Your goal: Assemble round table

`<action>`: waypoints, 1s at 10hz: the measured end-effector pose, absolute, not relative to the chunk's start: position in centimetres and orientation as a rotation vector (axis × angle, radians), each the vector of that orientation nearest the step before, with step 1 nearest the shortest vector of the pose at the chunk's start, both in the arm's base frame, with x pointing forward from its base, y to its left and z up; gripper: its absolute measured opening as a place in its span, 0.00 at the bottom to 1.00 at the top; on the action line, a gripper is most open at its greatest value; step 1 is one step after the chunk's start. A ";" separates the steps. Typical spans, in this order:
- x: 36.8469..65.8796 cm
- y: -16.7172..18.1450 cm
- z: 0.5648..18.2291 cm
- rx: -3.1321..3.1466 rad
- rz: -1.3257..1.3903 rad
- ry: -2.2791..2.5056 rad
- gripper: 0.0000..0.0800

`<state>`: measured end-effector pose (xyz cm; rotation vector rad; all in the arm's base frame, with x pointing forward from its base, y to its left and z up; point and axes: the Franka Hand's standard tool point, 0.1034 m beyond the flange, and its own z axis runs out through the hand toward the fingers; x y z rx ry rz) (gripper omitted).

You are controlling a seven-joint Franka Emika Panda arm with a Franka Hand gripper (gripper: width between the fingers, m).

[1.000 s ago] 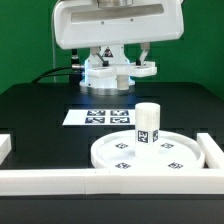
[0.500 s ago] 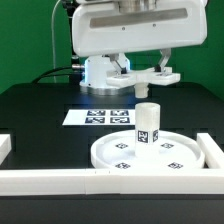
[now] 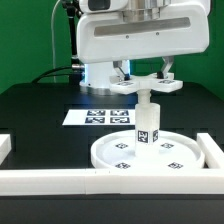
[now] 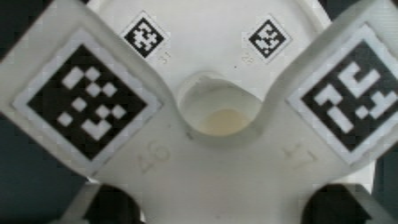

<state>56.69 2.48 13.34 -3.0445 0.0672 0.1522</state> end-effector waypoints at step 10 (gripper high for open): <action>55.9 3.5 12.1 -3.051 0.146 0.043 0.56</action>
Offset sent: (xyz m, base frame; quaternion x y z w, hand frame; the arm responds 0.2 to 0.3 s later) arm -0.0154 0.0166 -0.0066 -0.0072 0.0316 -0.0023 0.9995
